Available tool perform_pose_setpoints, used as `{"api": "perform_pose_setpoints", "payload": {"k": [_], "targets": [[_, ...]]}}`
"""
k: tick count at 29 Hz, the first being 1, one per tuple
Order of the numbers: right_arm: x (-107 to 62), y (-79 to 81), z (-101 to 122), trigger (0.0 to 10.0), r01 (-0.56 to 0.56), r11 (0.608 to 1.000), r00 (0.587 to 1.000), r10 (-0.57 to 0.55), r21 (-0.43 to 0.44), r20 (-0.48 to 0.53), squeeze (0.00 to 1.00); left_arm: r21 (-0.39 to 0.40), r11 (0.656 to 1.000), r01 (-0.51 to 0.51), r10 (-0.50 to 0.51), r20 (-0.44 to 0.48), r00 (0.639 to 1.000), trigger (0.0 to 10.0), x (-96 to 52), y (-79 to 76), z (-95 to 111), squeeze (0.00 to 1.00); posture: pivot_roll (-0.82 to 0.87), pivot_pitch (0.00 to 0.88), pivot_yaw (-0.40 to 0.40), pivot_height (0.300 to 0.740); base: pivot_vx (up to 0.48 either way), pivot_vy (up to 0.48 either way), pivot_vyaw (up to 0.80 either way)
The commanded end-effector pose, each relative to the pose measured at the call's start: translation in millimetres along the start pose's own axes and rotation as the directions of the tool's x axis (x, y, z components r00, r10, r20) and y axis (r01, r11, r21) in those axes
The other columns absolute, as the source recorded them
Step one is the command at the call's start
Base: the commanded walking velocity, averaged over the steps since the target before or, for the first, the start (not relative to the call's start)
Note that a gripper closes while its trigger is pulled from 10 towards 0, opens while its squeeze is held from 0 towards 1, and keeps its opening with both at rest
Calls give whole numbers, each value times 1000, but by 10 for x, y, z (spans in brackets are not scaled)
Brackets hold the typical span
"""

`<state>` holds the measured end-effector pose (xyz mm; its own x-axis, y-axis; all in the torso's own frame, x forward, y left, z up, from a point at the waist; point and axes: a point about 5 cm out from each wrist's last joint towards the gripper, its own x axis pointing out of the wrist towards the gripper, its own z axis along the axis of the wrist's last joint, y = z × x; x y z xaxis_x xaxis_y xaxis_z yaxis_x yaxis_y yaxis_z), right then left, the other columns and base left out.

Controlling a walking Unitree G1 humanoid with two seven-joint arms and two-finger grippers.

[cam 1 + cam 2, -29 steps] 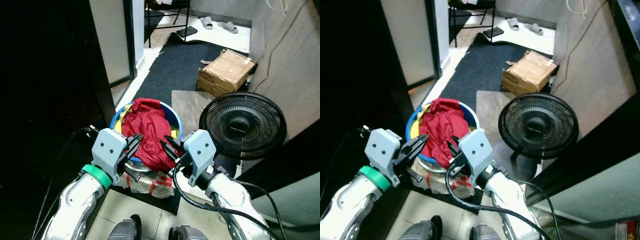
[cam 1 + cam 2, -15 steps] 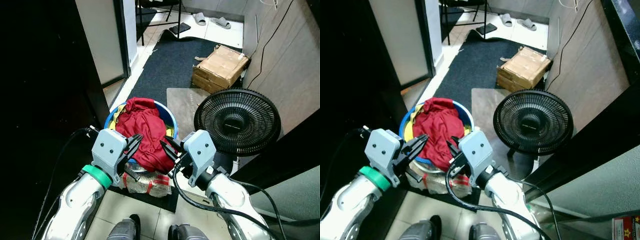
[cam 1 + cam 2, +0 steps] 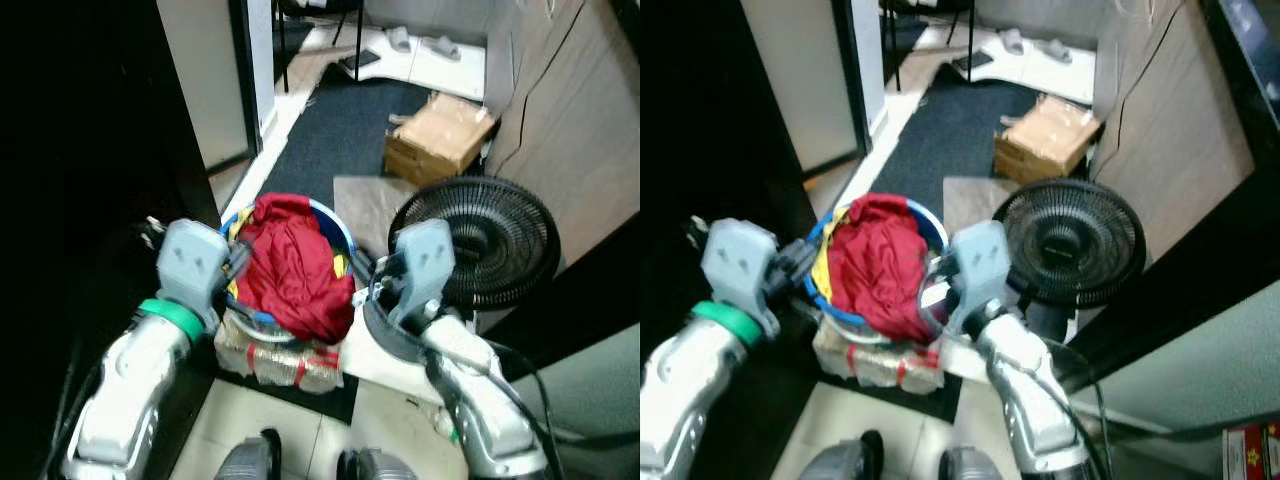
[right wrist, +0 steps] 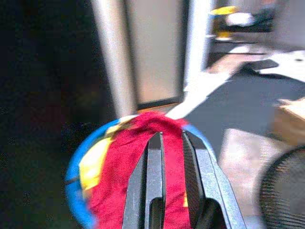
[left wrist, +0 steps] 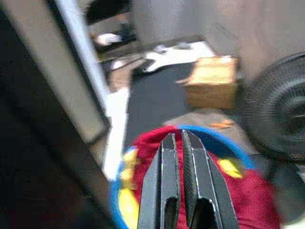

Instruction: Clothes washing

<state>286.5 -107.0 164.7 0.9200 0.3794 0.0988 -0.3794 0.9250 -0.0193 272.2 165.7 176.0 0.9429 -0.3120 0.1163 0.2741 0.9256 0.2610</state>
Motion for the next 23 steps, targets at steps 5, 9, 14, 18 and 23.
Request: {"api": "perform_pose_setpoints", "payload": {"k": [5,9,14,18,23], "targets": [[113,-357,-297,10000,134,975,980,-157,-177,-123,0,78,983,-168,175,-103,979,10000,167,291,-322,0,-30,68,38,740,0,0,0],[200,-621,-435,10000,242,958,945,-269,-154,-185,0,155,947,-281,318,-339,886,10000,300,486,-676,0,-33,62,33,740,0,0,0],[243,-623,-453,10000,239,959,945,-267,-154,-190,0,98,937,-334,343,-422,839,10000,325,524,-761,0,-31,58,31,740,0,0,0],[267,-560,-607,10000,179,945,945,-242,-272,-221,0,147,942,-300,334,-415,846,10000,321,450,-900,0,-39,61,26,740,0,0,0],[238,-551,-684,10000,158,942,943,-233,-297,-238,0,175,945,-277,326,-404,855,10000,311,395,-954,0,-45,63,25,740,0,0,0]]}}
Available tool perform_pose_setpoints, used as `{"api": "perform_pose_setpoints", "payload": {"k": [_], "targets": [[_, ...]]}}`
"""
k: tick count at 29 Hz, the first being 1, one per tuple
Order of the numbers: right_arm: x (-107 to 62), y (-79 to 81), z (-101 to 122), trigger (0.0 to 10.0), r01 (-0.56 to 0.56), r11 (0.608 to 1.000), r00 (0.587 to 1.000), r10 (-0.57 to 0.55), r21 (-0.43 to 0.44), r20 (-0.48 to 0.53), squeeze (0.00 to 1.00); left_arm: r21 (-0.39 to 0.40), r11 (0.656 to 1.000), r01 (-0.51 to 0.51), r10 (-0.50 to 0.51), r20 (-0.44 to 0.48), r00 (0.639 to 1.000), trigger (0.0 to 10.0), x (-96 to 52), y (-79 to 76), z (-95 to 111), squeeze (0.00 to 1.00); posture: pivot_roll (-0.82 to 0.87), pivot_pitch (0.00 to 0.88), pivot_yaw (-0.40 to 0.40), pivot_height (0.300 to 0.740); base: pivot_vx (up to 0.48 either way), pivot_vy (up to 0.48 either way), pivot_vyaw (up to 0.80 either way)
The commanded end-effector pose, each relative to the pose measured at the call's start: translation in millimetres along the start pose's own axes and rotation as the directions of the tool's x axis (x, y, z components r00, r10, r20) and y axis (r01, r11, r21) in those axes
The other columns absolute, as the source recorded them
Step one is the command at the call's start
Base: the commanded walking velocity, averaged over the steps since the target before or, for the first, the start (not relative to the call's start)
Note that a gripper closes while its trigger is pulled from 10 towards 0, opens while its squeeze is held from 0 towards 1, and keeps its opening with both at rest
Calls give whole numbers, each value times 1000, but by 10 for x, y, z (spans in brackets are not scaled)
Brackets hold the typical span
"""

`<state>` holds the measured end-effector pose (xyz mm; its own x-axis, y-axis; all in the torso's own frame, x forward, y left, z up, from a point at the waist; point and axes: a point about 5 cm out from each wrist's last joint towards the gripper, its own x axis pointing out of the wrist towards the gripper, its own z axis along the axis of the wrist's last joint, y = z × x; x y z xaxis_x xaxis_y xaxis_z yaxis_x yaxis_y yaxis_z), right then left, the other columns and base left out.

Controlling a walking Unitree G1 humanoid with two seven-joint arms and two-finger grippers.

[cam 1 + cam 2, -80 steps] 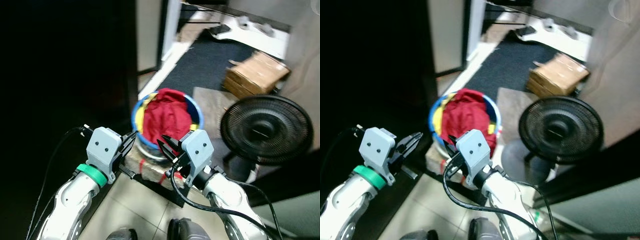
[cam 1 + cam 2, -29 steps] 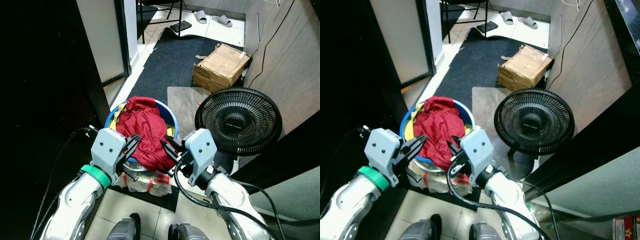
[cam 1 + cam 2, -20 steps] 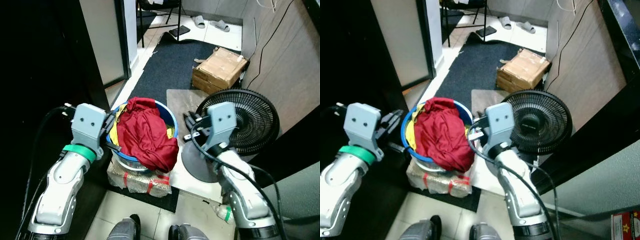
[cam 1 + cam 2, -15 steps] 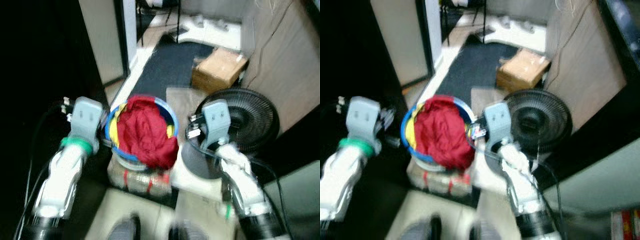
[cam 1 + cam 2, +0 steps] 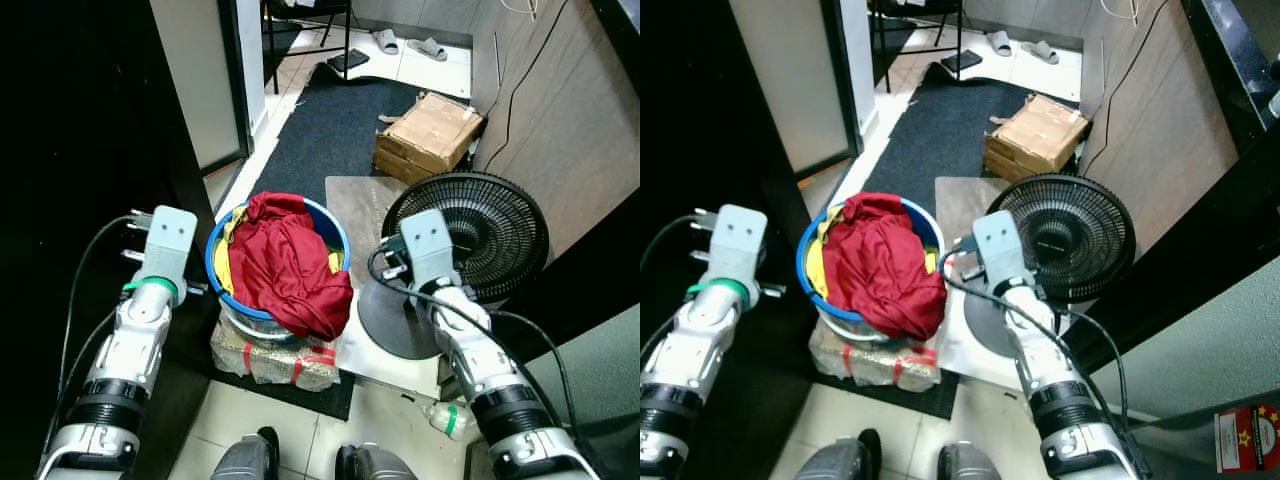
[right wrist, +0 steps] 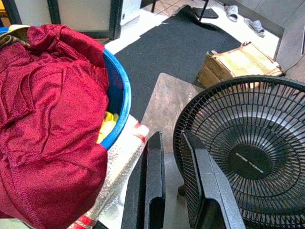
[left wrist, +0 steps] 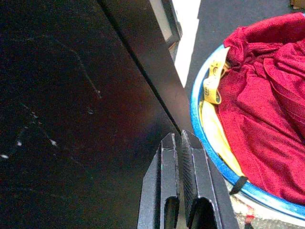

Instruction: Clothes washing

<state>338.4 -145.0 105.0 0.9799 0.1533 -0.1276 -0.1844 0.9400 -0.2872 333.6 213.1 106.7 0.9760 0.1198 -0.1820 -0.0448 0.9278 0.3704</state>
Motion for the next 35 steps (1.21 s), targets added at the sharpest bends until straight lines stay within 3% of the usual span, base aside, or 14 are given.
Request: {"api": "perform_pose_setpoints", "payload": {"k": [1,3,4,5,6,7,8,9,23,24,25,35], "targets": [[-24,-19,-97,10000,8,1000,1000,-7,28,-19,0,-12,1000,2,-2,-9,1000,10000,-5,-56,-82,0,-49,63,26,740,0,0,0],[-24,-19,-97,10000,8,1000,1000,-7,28,-19,0,-12,1000,2,-2,-9,1000,10000,-5,-56,-82,0,-49,63,26,740,0,0,0],[-35,-35,-121,10000,12,995,1000,-10,95,-19,0,-53,999,10,-9,24,1000,10000,1,-90,-41,0,-64,66,38,740,0,0,0],[-35,-35,-121,10000,12,995,1000,-10,95,-19,0,-53,999,10,-9,24,1000,10000,1,-90,-41,0,-64,66,38,740,0,0,0],[-51,-40,-136,10000,6,986,1000,-5,165,-6,0,-85,996,21,-16,61,998,10000,21,-111,37,129,-67,66,44,740,0,0,0],[-51,-40,-136,10000,6,986,1000,-5,165,-6,0,-85,996,21,-16,61,998,10000,21,-111,37,129,-67,66,44,740,0,0,0],[-63,-43,-139,10000,2,980,1000,-4,201,8,0,-98,995,29,-20,88,996,10000,36,-122,95,212,-67,67,45,740,0,0,0],[-71,-35,-141,10000,-6,976,1000,2,219,20,1000,-97,994,42,-32,107,994,10000,45,-135,138,1000,-65,67,48,740,0,0,0],[-52,-22,-159,10000,-10,979,999,1,205,42,1000,-71,995,67,-56,146,988,10000,40,-166,123,1000,-57,72,47,740,0,0,0],[-50,-27,-159,10000,-7,980,999,-2,200,41,871,-65,996,57,-47,145,988,10000,44,-157,119,1000,-57,72,47,740,0,0,0],[-47,-26,-154,10000,-2,982,999,-6,190,42,0,-51,998,30,-23,141,990,10000,52,-135,111,0,-60,69,48,740,0,0,0],[-39,-24,-114,10000,-16,984,997,2,176,76,0,-57,998,-8,16,155,988,10000,64,-99,140,0,-51,62,37,740,0,0,0]]}}
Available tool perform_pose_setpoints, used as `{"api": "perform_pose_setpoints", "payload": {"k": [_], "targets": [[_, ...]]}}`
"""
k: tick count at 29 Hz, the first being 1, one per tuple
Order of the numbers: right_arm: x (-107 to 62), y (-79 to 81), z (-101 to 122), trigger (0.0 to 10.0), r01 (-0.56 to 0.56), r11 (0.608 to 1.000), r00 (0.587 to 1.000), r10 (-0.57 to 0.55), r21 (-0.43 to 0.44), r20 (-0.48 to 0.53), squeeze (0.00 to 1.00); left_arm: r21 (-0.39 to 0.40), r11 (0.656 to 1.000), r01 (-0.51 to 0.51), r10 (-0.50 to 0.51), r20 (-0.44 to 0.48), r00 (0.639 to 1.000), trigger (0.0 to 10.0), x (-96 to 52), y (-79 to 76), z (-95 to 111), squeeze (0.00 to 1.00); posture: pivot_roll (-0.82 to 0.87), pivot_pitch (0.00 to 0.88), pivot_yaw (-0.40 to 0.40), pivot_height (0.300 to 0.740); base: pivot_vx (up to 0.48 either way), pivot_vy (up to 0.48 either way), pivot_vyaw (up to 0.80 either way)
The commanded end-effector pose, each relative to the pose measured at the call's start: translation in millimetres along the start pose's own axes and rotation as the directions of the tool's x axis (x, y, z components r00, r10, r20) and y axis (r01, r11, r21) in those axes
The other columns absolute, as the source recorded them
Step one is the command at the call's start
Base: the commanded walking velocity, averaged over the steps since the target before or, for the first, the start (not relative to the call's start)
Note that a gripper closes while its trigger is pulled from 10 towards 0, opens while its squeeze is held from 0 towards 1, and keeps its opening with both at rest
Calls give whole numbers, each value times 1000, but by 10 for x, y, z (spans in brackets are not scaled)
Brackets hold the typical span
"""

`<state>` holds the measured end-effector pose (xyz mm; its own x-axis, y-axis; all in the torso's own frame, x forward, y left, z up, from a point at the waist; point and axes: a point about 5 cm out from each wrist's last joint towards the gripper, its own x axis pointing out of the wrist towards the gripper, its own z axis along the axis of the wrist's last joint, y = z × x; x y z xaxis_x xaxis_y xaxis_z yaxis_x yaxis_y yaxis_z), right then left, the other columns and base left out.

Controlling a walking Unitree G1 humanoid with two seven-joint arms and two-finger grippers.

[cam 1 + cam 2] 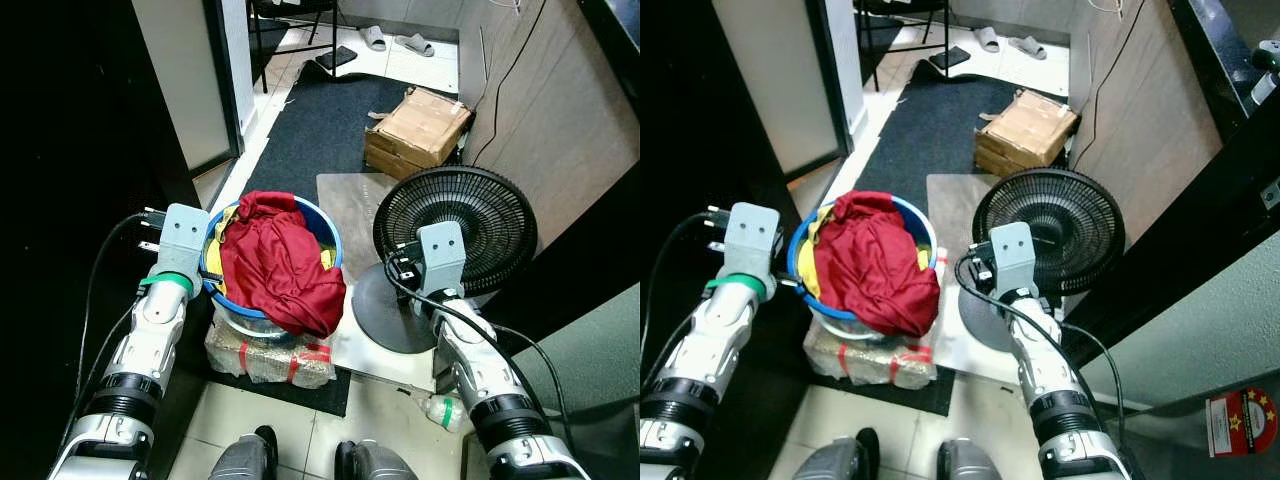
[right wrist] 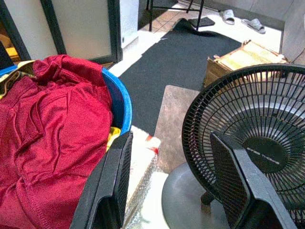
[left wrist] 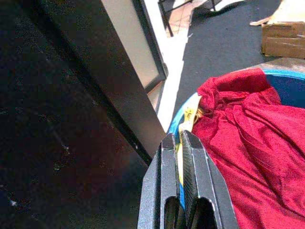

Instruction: Clothes washing

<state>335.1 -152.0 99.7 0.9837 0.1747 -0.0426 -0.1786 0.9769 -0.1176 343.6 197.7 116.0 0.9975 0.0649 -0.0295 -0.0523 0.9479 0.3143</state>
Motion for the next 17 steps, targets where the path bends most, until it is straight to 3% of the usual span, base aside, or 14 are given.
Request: {"api": "perform_pose_setpoints", "payload": {"k": [1,17], "targets": [[-6,13,-42,10000,-5,1000,1000,5,4,-12,0,5,1000,-12,12,-7,1000,10000,-2,15,-20,0,-51,62,37,740,0,0,0],[-9,30,-19,10000,-2,1000,1000,2,24,16,0,-34,999,-2,3,28,1000,10000,-27,-62,10,0,-60,55,43,740,0,0,0]]}}
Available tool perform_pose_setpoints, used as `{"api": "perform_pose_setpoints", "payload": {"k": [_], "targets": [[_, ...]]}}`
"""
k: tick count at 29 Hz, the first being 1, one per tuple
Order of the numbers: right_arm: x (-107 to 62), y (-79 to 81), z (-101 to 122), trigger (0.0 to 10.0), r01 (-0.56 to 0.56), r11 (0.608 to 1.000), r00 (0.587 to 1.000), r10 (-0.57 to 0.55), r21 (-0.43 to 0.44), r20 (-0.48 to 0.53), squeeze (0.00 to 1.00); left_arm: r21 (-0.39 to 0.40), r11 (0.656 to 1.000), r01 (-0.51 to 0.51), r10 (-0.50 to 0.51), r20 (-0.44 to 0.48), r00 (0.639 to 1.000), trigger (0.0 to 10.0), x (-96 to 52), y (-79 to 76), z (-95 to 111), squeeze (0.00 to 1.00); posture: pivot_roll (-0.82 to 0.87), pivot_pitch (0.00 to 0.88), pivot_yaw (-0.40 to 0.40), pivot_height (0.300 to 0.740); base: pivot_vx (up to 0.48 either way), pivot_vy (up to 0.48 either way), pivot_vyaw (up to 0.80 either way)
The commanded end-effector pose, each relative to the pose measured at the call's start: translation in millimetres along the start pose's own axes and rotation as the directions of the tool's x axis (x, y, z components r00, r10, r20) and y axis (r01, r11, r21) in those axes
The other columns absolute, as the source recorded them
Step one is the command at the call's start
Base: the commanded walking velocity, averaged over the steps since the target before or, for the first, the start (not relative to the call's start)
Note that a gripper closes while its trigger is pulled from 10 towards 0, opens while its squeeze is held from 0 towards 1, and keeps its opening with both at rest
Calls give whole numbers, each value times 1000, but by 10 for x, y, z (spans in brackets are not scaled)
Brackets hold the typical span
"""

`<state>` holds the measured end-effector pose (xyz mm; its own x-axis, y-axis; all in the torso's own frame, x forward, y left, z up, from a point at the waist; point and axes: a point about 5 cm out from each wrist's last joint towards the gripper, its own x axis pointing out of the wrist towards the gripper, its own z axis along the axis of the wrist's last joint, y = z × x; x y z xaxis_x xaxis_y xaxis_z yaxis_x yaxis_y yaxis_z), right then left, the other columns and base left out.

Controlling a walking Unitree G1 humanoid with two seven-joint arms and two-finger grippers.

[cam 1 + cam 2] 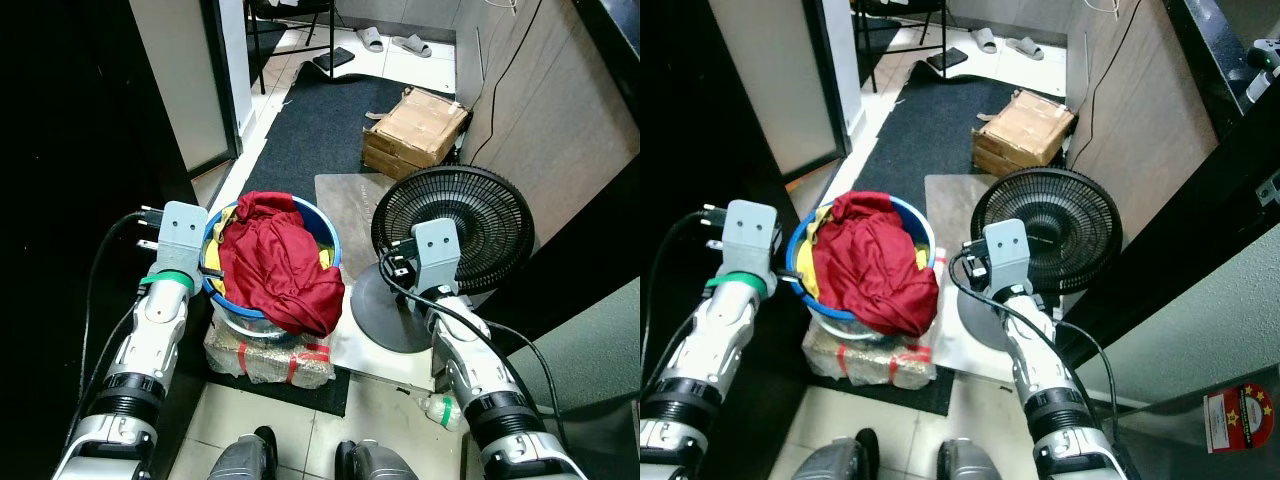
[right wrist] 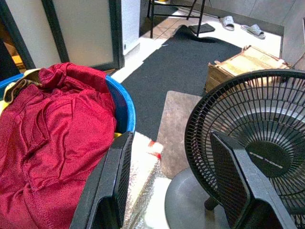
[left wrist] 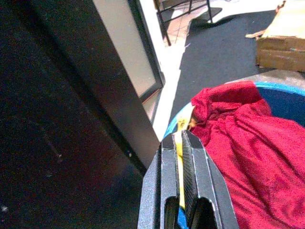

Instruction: Clothes washing

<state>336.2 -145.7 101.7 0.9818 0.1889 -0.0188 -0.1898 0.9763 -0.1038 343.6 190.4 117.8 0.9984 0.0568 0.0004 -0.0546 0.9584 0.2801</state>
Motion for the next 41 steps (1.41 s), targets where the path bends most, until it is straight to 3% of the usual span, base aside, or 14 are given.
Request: {"api": "perform_pose_setpoints", "payload": {"k": [1,16,41], "targets": [[-31,-29,-47,10000,12,1000,1000,-12,15,-9,0,-3,1000,-1,1,-2,1000,10000,-21,8,-27,0,-57,57,43,740,0,0,0],[-24,-5,-47,10000,9,1000,1000,-9,8,-4,0,-24,1000,3,-2,30,1000,10000,-42,23,7,0,-50,73,39,740,0,0,0],[-25,-3,-51,10000,9,999,1000,-9,-44,-5,0,-8,1000,6,-6,34,999,10000,-56,18,-2,0,-54,80,40,740,-413,0,0]]}}
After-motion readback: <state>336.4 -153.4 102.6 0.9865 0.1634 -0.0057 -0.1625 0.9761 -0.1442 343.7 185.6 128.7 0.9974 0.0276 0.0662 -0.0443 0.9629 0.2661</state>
